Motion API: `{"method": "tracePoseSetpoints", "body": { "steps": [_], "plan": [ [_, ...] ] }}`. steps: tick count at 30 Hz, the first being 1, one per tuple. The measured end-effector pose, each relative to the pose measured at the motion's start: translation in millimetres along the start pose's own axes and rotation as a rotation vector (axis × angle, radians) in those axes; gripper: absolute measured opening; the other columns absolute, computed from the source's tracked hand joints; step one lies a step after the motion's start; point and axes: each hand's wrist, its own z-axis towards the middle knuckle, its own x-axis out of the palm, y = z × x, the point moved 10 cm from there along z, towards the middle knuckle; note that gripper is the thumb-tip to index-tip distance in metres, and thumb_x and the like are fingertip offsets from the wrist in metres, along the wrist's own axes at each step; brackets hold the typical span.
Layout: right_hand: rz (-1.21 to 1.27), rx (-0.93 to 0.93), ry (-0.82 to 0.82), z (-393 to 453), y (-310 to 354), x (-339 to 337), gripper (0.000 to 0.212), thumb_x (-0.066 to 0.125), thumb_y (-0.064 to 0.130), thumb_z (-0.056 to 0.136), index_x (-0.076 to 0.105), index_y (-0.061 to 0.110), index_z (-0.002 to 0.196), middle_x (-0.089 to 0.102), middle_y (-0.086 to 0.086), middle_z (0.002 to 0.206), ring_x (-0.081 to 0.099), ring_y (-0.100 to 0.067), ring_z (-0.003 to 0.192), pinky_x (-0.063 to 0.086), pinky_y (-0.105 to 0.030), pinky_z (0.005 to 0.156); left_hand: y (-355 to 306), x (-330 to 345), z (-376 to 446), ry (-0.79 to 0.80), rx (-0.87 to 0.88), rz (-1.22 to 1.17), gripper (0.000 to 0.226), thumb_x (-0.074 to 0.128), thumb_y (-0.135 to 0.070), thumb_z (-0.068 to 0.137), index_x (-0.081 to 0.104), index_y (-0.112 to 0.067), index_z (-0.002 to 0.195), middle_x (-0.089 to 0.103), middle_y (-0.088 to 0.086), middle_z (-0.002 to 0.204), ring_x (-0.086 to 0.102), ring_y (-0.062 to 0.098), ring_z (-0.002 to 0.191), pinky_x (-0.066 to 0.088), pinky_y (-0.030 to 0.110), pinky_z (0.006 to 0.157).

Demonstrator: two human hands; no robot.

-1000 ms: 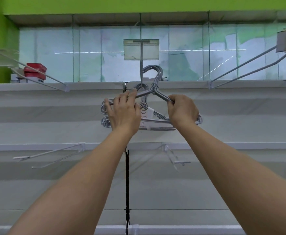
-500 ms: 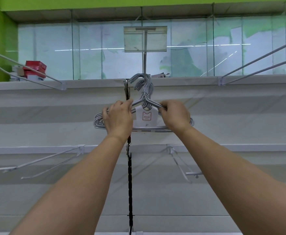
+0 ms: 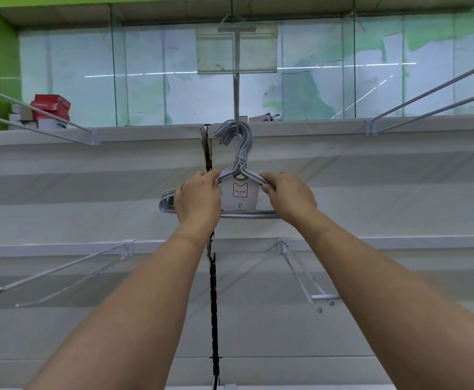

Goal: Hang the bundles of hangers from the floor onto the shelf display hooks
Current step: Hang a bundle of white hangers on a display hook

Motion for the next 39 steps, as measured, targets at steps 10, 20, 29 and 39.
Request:
{"method": "tracePoseSetpoints", "body": {
  "steps": [10,20,29,39],
  "plan": [
    [-0.047,-0.025,0.084,-6,-20,-1,0.035,0.031,0.025,0.104,0.043,0.027,0.137,0.061,-0.008,0.117,0.053,-0.031,0.102,0.040,-0.036,0.076,-4,8,-3,-0.023,-0.007,-0.018,0.038,0.031,-0.022,0.102,0.051,-0.027,0.134,0.061,0.007,0.117,0.055,0.030,0.106,0.043,0.039,0.087],
    [-0.228,-0.131,-0.164,-36,-13,-10,0.047,0.039,0.023,0.099,0.031,0.018,0.145,0.044,-0.004,0.141,0.037,-0.026,0.127,0.017,-0.039,0.112,-6,31,-31,0.122,0.003,0.086,0.062,0.033,-0.034,0.101,0.001,-0.023,0.152,0.004,0.002,0.160,0.003,0.025,0.147,0.000,0.048,0.118],
    [-0.230,-0.120,-0.182,-74,-36,-13,0.049,0.045,0.019,0.095,0.037,0.015,0.143,0.039,-0.008,0.145,0.036,-0.030,0.129,0.020,-0.042,0.113,-4,21,-75,-0.036,0.014,-0.022,0.059,0.038,-0.021,0.100,0.012,-0.014,0.152,0.007,0.004,0.160,0.002,0.020,0.148,0.001,0.034,0.120],
    [-0.118,0.079,0.034,-165,-84,20,0.044,0.038,0.021,0.100,0.037,0.014,0.144,0.032,-0.006,0.152,0.034,-0.027,0.135,0.024,-0.035,0.110,15,60,-169,0.132,-0.149,-0.186,0.047,0.037,-0.017,0.099,0.034,-0.010,0.145,0.033,0.006,0.152,0.029,0.022,0.140,0.023,0.037,0.116]
  ]
}}
